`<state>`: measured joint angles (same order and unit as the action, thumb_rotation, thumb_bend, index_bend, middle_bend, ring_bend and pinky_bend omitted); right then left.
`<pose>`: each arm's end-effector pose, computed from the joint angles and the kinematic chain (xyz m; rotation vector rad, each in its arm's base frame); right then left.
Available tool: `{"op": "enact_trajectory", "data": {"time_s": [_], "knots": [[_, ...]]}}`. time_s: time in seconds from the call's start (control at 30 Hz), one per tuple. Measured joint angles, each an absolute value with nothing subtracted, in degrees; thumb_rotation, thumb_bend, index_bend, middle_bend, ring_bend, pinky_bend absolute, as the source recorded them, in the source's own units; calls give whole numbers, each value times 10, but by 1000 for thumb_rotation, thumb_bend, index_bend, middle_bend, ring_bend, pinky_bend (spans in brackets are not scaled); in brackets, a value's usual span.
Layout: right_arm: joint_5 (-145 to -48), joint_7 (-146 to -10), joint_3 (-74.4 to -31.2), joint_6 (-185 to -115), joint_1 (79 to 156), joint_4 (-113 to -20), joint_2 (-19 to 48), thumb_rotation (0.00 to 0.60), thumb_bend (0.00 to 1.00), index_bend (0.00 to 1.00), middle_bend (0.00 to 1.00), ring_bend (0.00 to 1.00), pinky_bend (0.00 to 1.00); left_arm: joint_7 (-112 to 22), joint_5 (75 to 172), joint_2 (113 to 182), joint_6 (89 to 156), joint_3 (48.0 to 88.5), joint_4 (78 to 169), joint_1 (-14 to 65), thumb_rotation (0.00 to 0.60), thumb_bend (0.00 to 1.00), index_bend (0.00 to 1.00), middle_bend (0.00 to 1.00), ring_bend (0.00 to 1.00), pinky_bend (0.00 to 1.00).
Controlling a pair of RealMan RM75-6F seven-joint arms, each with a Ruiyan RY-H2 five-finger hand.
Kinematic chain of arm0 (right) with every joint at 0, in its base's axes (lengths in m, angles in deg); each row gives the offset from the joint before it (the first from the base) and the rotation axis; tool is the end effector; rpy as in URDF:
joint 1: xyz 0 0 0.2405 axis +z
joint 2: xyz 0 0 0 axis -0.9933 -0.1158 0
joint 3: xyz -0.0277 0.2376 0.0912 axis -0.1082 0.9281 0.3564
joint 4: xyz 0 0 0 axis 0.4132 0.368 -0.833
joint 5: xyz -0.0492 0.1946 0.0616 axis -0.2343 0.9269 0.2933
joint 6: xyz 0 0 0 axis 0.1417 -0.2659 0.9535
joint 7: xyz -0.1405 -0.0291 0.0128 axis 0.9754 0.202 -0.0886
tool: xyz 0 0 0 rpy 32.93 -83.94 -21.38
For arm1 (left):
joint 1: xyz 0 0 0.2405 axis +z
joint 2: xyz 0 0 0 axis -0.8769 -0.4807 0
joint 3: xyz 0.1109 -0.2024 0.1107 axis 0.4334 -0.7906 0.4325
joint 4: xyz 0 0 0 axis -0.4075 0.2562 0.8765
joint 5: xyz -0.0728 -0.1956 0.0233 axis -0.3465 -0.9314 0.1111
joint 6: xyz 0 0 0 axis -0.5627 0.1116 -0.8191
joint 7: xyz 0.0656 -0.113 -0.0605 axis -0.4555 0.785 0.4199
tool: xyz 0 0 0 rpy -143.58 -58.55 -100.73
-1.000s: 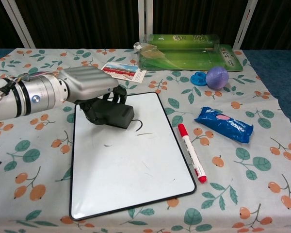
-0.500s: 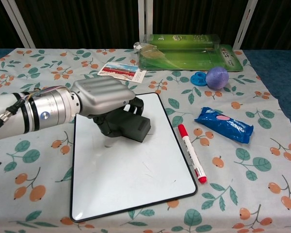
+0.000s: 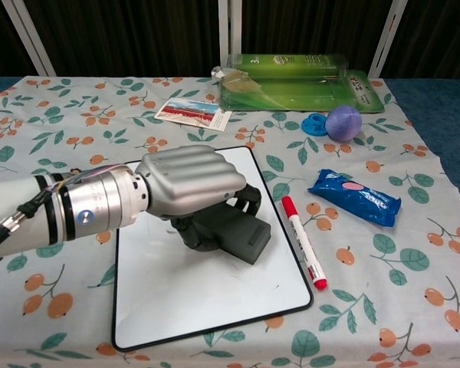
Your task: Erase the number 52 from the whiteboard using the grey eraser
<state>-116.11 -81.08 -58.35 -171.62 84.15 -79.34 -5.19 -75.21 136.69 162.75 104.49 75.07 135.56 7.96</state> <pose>-0.3446 -0.1649 0.1788 1.2619 -0.9268 0.8480 -0.0718 0.2761 -0.1050 -2.4557 -0.5135 -0.8600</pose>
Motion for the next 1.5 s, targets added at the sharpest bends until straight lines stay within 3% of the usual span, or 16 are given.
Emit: {"op": "enact_trajectory", "data": {"time_s": [0.43,1.1,1.33,1.5], "knots": [[-1159,-816,-583,-1718,839,-790,-54,600,266,0,0,0,0,-761,1320,1643,1026,708,1286,58,600,458,630,546,502,630],[-1158,-813,-583,-1720,837,-794,-55,600,270,0,0,0,0,-733,1254,1647,1031,679,1200,57,600,478,634,549,505,632],[-1159,-818,-583,-1719,837,-792,-56,600,271,0,0,0,0,-727,1250,1620,1048,673,1227,67,600,479,634,549,506,633],[-1156,-819,-582,-1713,840,-787,-55,600,271,0,0,0,0,-706,1261,1567,1049,682,1301,83,600,479,634,549,505,633]]}}
